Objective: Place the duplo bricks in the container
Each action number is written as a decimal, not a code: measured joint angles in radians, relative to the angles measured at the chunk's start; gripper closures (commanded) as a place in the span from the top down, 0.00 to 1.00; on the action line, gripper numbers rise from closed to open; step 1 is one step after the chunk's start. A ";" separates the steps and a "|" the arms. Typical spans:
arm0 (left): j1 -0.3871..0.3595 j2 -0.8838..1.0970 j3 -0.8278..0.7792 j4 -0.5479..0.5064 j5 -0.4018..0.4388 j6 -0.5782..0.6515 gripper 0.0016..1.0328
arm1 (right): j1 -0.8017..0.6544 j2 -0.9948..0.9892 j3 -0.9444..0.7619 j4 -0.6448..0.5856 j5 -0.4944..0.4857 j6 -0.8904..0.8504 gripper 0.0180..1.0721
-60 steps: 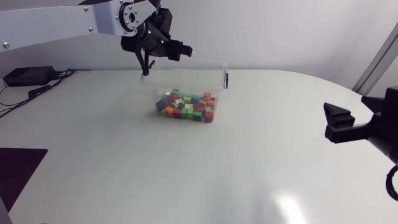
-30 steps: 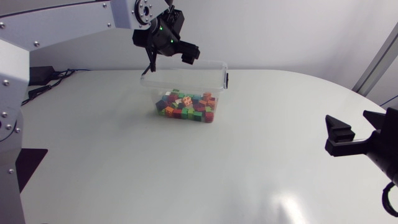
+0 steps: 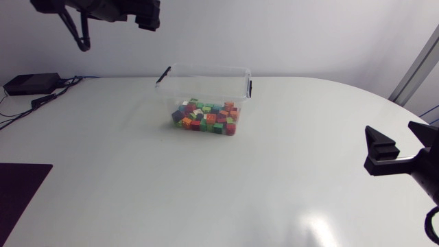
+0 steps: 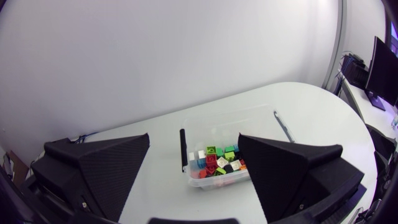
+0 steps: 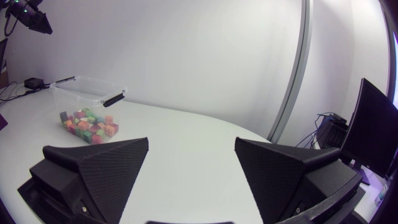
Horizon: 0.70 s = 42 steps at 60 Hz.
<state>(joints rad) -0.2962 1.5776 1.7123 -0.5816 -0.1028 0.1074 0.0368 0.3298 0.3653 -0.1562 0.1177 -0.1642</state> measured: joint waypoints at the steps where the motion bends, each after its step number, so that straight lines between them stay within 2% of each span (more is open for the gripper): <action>1: 0.002 -0.014 -0.021 0.016 0.000 0.003 0.96 | 0.000 -0.005 -0.003 0.000 0.000 0.000 0.95; 10: 0.030 -0.181 -0.269 0.146 0.000 0.029 0.96 | -0.002 -0.059 -0.041 -0.003 0.003 0.000 0.95; 35: 0.155 -0.562 -0.621 0.185 0.000 0.081 0.96 | -0.019 -0.214 -0.129 -0.005 0.007 -0.023 0.95; 42: 0.175 -0.653 -0.713 0.244 0.005 0.093 0.96 | -0.019 -0.250 -0.150 -0.005 0.007 -0.023 0.95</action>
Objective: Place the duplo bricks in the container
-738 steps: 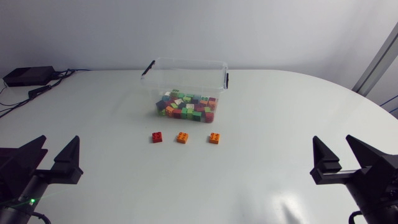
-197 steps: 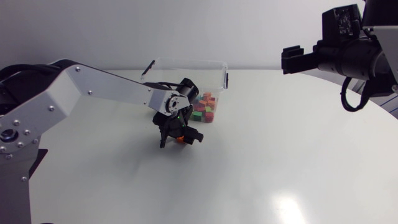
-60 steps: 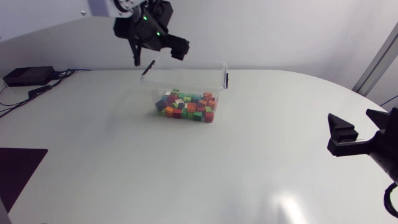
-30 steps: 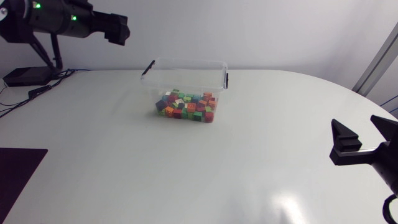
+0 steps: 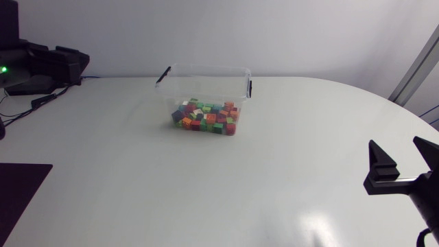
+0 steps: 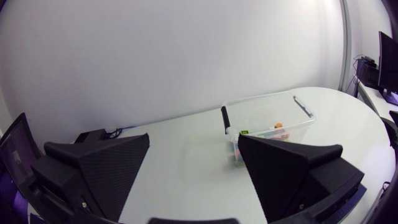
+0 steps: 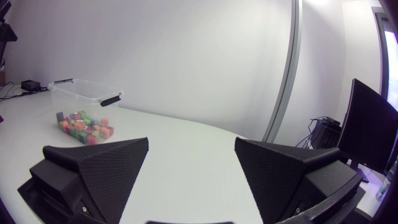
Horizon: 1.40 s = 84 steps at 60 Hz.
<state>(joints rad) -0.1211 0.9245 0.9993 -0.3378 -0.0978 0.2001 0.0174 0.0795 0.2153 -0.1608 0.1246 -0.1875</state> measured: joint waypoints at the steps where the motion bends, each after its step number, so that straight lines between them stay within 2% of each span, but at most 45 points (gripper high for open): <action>1: 0.002 -0.013 -0.012 0.003 0.001 0.002 0.96 | 0.000 -0.004 -0.003 0.000 0.000 0.000 0.95; 21: 0.028 -0.276 -0.248 0.090 0.018 0.007 0.96 | 0.000 -0.074 -0.039 0.000 0.000 0.000 0.95; 30: 0.070 -0.380 -0.358 0.105 0.091 0.010 0.95 | -0.007 -0.079 -0.066 0.004 0.000 -0.008 0.95; 39: 0.094 -0.454 -0.462 0.158 0.119 0.010 0.95 | -0.009 -0.079 -0.104 0.008 0.003 -0.022 0.95; 50: 0.099 -0.548 -0.581 0.192 0.119 -0.002 0.95 | -0.012 -0.079 -0.115 0.037 -0.021 -0.014 0.95; 84: 0.113 -0.874 -0.932 0.312 0.108 -0.152 0.93 | -0.013 -0.079 -0.187 0.135 -0.107 0.138 0.95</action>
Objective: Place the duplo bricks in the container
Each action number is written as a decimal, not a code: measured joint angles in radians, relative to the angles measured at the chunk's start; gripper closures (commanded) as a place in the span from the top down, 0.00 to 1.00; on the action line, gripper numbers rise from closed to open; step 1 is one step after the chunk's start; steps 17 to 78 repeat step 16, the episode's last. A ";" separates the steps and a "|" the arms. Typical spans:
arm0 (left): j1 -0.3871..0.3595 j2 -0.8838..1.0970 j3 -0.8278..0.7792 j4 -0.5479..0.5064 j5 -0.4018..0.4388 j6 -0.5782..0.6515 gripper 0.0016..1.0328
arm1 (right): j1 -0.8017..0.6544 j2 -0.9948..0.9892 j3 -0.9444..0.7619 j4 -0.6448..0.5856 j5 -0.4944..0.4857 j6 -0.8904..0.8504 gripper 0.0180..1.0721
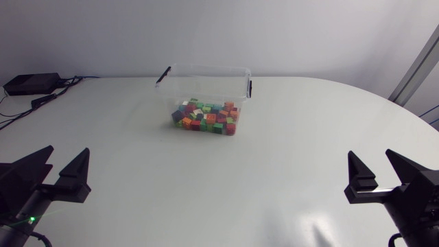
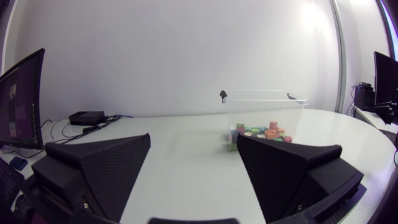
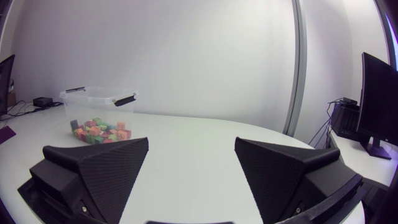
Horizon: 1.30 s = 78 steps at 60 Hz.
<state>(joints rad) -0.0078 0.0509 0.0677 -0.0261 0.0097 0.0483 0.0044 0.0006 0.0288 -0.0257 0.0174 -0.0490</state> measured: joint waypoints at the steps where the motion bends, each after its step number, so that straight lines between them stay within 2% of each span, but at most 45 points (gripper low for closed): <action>1: 0.000 -0.011 -0.012 0.004 0.000 -0.005 0.93 | 0.000 0.000 0.000 0.001 -0.004 0.003 0.95; 7: 0.000 -0.038 -0.047 0.010 -0.008 -0.023 0.93 | 0.000 0.000 0.000 0.008 -0.014 0.020 0.95; 78: 0.000 -0.045 -0.047 0.010 -0.008 -0.023 0.93 | 0.000 0.000 0.000 0.008 -0.014 0.023 0.95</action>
